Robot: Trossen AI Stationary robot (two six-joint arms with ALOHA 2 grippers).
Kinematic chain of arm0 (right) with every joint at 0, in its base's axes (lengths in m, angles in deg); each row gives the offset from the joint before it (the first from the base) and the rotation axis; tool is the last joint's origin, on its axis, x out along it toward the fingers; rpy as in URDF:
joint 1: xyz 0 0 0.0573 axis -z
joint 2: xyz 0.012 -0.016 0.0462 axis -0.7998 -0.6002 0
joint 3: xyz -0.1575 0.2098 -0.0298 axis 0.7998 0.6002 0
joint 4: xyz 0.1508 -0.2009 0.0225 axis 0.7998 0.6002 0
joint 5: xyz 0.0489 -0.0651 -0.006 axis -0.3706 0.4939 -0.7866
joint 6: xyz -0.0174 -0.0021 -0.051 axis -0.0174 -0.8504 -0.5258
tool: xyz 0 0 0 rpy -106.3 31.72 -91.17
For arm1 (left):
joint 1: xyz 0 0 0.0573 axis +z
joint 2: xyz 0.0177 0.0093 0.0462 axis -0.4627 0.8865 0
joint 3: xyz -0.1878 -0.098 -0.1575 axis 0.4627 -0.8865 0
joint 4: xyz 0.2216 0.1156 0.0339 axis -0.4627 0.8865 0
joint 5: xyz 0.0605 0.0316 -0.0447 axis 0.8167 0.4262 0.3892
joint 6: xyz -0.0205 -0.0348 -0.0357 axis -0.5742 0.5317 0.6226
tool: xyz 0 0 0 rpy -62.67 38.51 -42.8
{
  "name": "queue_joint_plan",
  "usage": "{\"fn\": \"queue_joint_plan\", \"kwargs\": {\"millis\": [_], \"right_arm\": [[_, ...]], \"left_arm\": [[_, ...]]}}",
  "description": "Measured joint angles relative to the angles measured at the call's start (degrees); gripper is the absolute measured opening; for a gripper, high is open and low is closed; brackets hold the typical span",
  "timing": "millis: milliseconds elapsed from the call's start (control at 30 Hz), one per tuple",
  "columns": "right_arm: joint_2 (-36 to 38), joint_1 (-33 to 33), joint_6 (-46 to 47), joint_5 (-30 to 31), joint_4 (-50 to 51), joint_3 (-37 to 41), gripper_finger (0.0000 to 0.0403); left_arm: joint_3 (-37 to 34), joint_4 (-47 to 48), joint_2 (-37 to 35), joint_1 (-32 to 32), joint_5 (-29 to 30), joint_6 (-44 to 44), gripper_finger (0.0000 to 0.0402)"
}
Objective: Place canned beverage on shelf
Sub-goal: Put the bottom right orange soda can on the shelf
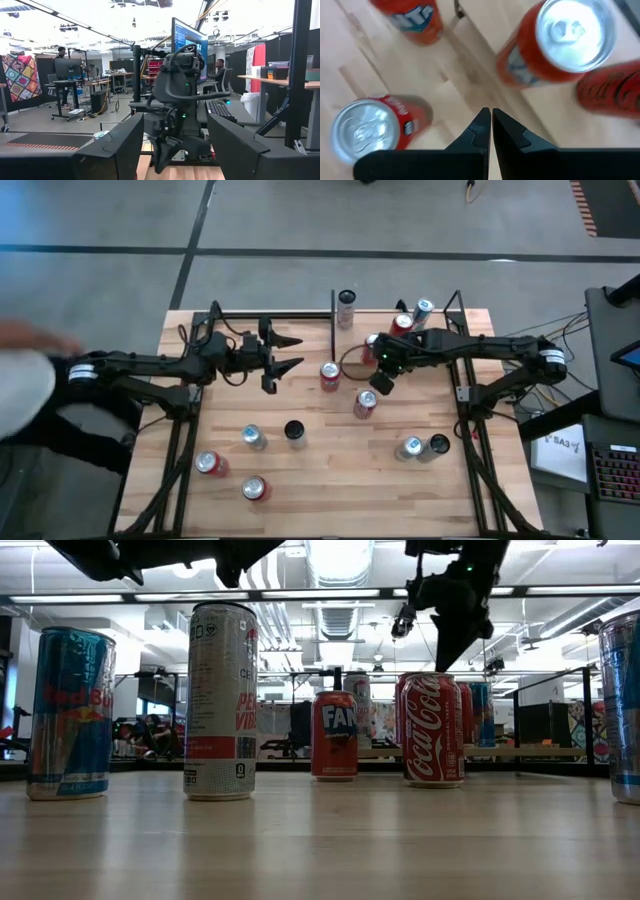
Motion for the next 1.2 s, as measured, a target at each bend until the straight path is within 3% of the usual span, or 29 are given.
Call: {"fn": "queue_joint_plan", "kwargs": {"millis": [433, 700, 1200], "right_arm": [[-2.32, 6.75, -6.85, -0.2, 0.01, -2.09, 0.0009], [-2.36, 6.87, -7.29, -0.17, -0.55, -2.05, 0.0009], [-2.36, 7.22, -7.13, -0.17, -6.99, -2.0, 0.0009]], "left_arm": [[0.0, 0.01, 0.02, 0.0, 0.02, 0.0, 0.0205], [0.0, 0.02, 0.02, 0.0, 2.89, 0.0, 0.0205], [-0.09, 0.05, 0.02, 0.02, 2.98, 0.0, 0.0205]]}}
